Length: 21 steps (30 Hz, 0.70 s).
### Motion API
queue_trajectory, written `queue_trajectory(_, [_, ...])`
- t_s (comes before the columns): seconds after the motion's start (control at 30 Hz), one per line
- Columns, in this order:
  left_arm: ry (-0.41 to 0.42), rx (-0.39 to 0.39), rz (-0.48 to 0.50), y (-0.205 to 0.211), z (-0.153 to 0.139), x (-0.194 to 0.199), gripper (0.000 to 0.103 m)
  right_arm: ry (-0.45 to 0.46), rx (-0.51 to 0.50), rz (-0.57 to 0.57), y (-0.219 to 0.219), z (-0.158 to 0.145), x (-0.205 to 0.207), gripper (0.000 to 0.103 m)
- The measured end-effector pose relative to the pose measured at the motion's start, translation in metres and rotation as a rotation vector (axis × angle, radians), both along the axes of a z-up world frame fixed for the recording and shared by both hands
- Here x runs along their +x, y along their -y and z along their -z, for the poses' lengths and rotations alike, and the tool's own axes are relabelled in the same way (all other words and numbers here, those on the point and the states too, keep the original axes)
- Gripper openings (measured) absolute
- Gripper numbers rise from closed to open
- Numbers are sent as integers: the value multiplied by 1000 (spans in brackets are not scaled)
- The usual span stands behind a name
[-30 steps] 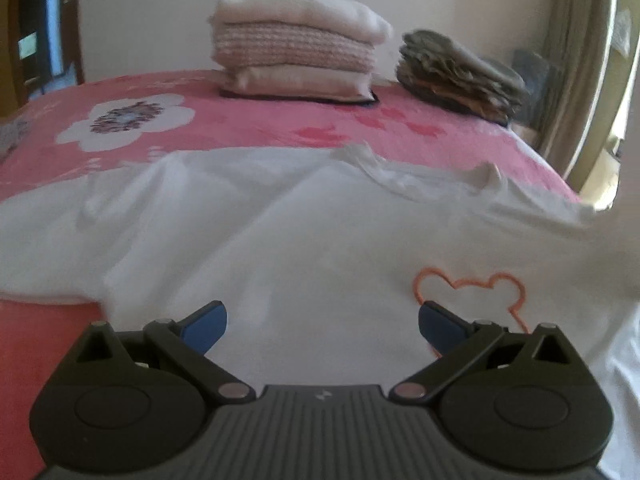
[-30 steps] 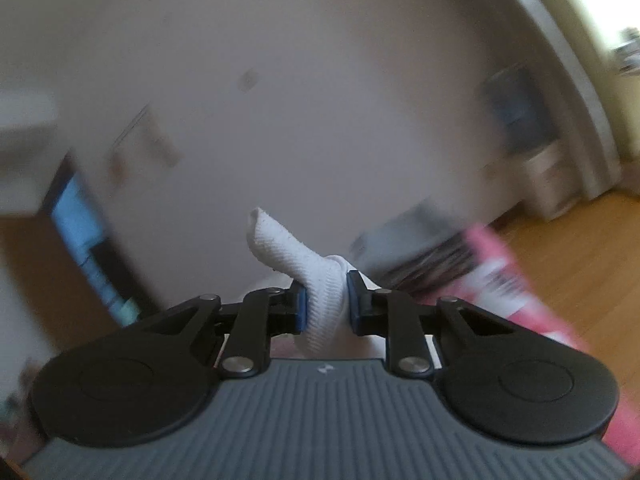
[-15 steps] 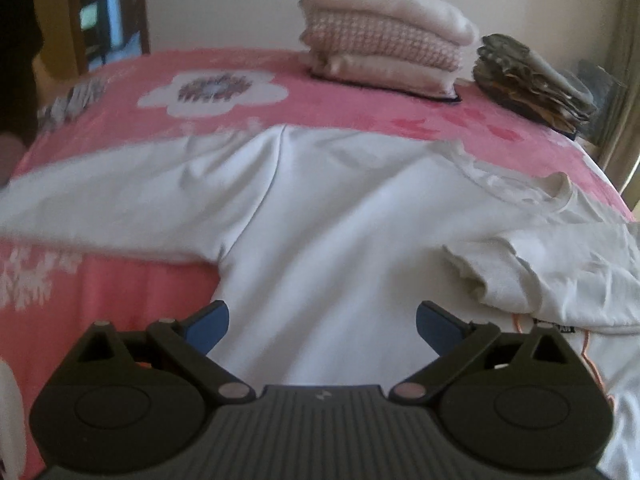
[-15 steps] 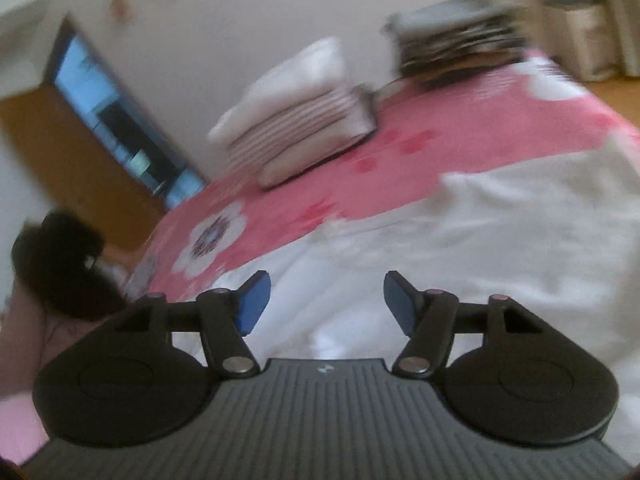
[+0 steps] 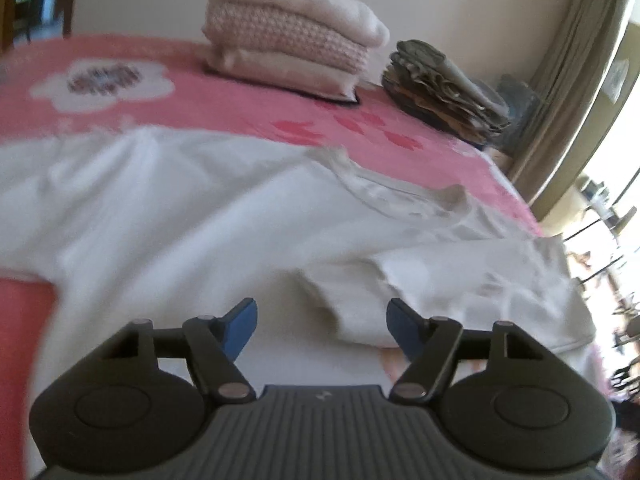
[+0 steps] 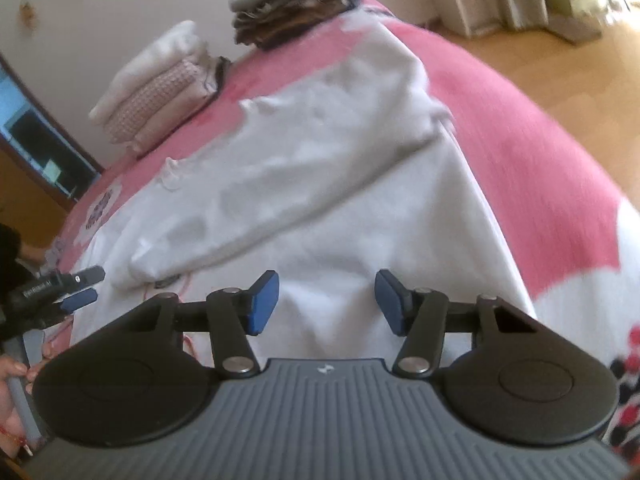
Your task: Fold clothes
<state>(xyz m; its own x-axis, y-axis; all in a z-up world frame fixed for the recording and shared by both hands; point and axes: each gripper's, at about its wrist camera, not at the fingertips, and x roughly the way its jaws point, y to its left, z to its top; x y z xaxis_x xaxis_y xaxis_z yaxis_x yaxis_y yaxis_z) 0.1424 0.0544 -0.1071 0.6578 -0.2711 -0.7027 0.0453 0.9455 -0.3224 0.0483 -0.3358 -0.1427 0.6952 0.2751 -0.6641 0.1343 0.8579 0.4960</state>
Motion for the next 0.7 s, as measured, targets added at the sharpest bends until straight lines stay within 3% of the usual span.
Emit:
queue_trajectory(0.03, [-13, -12, 6, 4, 3, 3, 67, 11, 1, 0, 0, 2, -3, 52])
queue_trajectory(0.1, [-37, -10, 1, 10, 10, 11, 49, 28, -8, -3, -3, 3, -7, 53])
queue_trajectory(0.13, [-31, -6, -9, 12, 9, 12, 45, 31, -20, -9, -5, 3, -7, 53])
queue_trajectory(0.2, [3, -1, -36, 11, 4, 9, 13, 35, -35, -16, -8, 1, -9, 53])
queue_trajectory(0.23, [20, 1, -49, 11, 2, 8, 7, 37, -42, -19, -9, 1, -10, 53])
queue_trajectory(0.37, [96, 6, -105, 7, -12, 1, 2, 43, -50, -22, -11, 0, -12, 53])
queue_trajectory(0.57, [215, -48, -194, -29, -63, -3, 2, 44, -84, -39, -14, -2, -12, 53])
queue_trajectory(0.7, [259, -5, -254, -46, -79, -1, 2, 45, -112, -54, -16, -2, -11, 53])
